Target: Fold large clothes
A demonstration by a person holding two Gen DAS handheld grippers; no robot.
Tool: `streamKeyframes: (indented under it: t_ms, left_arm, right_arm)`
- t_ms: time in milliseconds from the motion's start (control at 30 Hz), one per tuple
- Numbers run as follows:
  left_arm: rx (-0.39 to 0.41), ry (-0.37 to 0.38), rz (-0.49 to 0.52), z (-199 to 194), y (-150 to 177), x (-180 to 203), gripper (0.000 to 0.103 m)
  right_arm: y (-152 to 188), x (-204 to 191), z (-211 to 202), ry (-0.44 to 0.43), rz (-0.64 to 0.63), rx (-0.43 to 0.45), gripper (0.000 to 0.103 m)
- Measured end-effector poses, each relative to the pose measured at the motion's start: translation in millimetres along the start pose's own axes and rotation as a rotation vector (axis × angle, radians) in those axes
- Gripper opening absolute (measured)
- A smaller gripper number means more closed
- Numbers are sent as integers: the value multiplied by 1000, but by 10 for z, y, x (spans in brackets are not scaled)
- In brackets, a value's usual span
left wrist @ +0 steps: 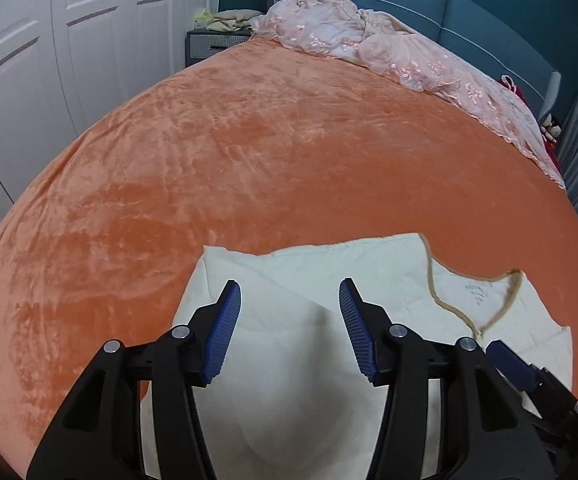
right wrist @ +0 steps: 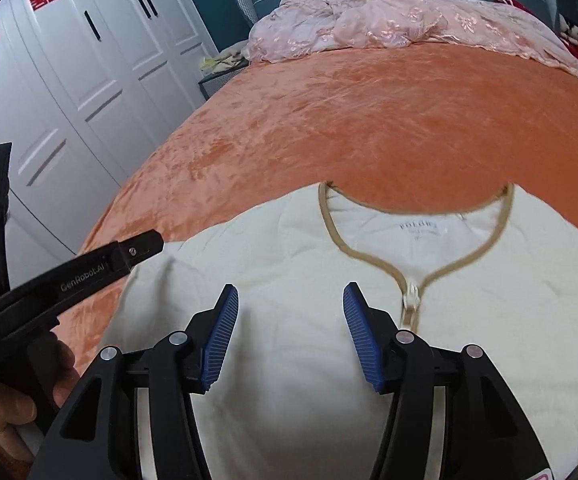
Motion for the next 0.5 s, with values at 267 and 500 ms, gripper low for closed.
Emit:
streamKeyframes:
  t_ms: [267,500]
  left_arm:
    - [11,14,-51,543,251,-179,51]
    - [94,39,-68,549,309,-188,58]
  right_arm:
    - [-263,374,750,15,136,-46,55]
    - [-174,399,871,-25,117,6,4]
Point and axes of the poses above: each gripper's, at about its wrist camera, not at the fingertips, and z roughly the way its jaws point, x to its right, y to its underside, the point moved 6 cm from there along z, roughly the way its jaws point, and after that the axes turned 8 degrees about -y, right-handed, at the moved point
